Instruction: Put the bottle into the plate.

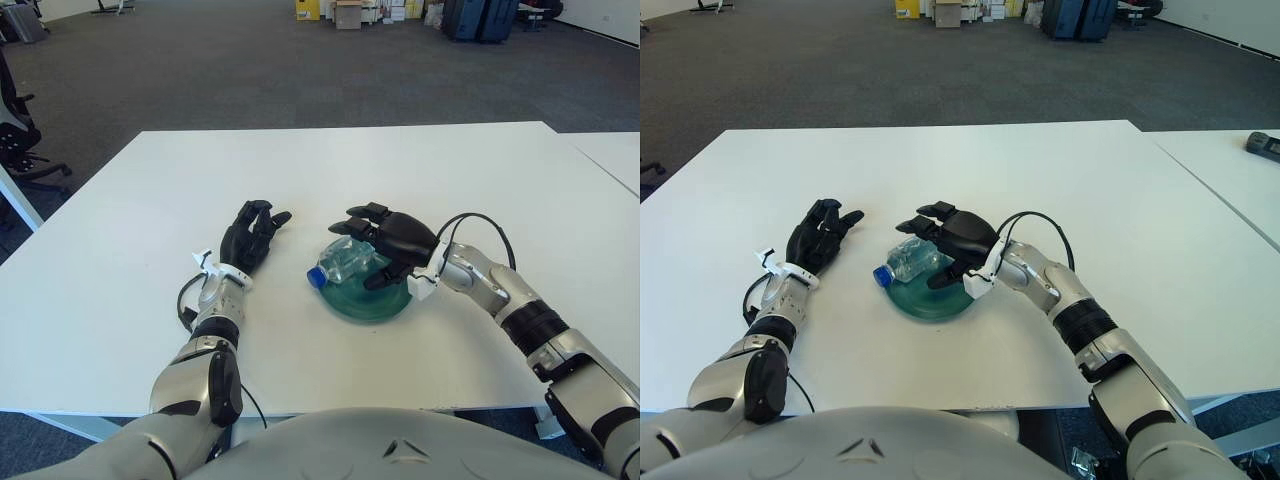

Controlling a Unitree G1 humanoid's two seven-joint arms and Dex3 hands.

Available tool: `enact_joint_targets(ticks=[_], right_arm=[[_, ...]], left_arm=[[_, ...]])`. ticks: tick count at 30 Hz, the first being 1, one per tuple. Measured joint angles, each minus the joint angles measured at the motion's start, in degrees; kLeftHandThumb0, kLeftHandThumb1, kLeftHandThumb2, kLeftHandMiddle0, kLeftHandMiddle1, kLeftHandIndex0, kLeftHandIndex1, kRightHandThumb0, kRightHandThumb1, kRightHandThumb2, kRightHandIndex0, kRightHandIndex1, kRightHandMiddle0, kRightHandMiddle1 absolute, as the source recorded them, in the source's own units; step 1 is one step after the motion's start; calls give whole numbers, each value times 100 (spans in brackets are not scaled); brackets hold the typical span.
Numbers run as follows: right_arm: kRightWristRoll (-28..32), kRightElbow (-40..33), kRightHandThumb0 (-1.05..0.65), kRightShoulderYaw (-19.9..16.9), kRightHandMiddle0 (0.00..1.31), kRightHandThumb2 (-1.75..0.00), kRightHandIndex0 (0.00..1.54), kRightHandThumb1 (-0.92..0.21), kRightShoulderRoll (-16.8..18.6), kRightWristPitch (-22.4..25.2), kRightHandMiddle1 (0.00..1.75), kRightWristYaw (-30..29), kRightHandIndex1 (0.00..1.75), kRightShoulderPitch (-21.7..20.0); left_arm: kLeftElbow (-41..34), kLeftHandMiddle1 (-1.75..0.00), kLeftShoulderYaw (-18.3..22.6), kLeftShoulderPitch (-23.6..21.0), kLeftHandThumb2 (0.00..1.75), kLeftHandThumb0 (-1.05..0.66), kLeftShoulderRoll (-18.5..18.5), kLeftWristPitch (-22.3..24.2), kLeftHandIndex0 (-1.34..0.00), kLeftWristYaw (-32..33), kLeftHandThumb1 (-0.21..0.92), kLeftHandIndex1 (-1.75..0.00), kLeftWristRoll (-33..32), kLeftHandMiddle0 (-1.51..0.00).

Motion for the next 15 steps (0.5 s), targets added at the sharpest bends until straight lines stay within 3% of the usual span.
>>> enact_joint_targets(ticks=[9,15], right_arm=[[44,11,-105,-309,0,-72,0,-92,-109,-77,0,-98,0,-5],[754,-66,-105,-864,0,-70,0,-92,-284,-129,0,-48,0,14]], left_arm=[[8,-129,29,2,52,-36,12,50,-20,-192,92,-175,-24,-55],[15,-132,65,-4,52,-36,32,137,-20,-271,92,-175,-39,-55]])
